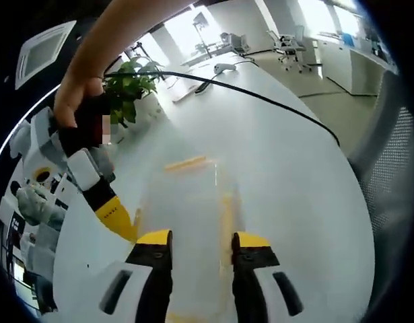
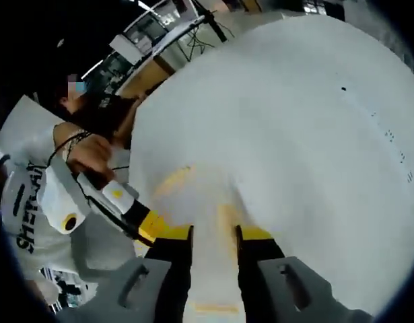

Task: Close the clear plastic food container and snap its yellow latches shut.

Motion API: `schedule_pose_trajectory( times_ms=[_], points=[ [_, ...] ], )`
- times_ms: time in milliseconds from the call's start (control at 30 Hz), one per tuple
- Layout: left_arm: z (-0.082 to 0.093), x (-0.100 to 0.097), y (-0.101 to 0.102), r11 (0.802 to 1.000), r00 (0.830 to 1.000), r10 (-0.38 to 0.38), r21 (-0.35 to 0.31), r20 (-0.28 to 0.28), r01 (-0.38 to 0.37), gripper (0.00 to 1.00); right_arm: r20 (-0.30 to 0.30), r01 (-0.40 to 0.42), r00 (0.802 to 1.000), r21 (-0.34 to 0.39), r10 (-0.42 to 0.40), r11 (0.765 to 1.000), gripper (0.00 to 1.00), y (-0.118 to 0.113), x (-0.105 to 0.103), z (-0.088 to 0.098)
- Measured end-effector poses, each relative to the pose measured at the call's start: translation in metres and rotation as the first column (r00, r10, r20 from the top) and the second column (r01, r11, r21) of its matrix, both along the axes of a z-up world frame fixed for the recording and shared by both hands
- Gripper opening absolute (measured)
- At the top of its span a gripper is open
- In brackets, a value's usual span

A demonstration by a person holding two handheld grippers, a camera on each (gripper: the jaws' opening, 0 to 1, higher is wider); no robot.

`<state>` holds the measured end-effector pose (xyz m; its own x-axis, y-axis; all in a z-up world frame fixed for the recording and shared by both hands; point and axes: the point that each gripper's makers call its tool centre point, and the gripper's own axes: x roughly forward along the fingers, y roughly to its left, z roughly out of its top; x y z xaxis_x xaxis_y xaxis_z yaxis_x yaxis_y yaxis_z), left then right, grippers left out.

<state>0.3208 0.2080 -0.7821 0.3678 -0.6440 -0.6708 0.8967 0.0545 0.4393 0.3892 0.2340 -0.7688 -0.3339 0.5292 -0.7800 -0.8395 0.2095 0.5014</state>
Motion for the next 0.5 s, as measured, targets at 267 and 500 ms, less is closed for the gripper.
schedule_pose_trajectory(
  times_ms=[267, 500],
  points=[
    [0.002, -0.001, 0.000, 1.000, 1.000, -0.006, -0.004, 0.006, 0.006, 0.27, 0.092, -0.184, 0.975, -0.180, 0.203, 0.966, 0.29, -0.020, 0.005, -0.021],
    [0.002, -0.001, 0.000, 1.000, 1.000, -0.009, -0.016, -0.004, 0.009, 0.27, 0.093, -0.271, 0.953, -0.157, 0.287, 0.950, 0.31, -0.013, -0.002, -0.019]
  ],
)
